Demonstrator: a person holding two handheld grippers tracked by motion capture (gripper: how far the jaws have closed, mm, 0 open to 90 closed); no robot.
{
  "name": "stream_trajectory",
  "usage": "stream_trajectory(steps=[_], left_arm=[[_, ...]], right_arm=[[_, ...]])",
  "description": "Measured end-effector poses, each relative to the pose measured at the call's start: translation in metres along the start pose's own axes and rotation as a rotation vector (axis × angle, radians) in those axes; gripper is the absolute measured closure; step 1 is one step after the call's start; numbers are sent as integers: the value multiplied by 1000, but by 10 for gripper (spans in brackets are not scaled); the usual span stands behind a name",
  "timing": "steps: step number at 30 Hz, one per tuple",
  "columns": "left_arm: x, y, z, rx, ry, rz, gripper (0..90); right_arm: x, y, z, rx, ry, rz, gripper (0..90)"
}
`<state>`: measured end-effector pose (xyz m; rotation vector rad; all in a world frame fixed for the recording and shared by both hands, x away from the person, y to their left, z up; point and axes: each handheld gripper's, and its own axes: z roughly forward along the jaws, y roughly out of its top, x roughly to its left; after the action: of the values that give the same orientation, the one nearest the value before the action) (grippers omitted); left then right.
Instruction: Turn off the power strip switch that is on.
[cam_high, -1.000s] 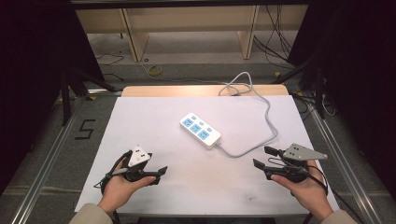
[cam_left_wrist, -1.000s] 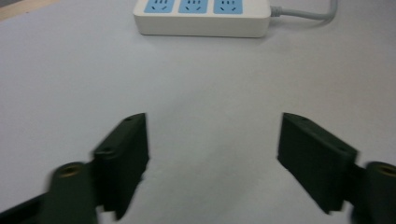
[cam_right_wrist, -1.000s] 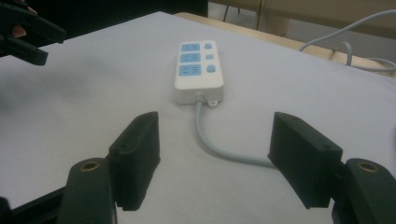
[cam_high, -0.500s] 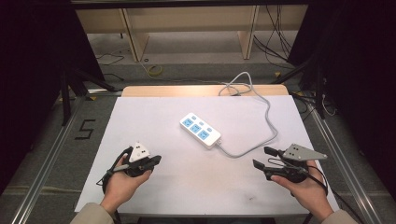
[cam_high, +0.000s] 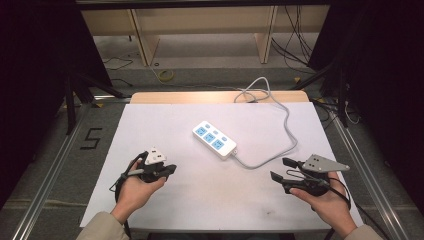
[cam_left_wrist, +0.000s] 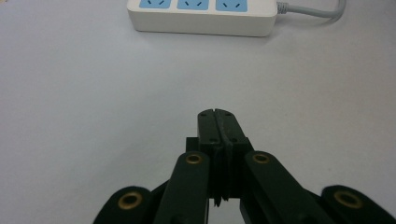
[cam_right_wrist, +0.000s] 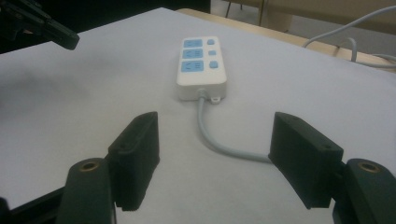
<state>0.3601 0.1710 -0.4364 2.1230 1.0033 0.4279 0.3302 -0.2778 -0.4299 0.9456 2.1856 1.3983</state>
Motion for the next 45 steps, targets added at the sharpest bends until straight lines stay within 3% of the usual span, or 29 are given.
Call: stream_trajectory(steps=[14,45], left_arm=[[4,20,9,41,-9,12,896],[3,70,30,38,-31,28,897]], right_arm=[[0,-1,1,4,2,3,332],[1,-2,3,19,20,5,312]])
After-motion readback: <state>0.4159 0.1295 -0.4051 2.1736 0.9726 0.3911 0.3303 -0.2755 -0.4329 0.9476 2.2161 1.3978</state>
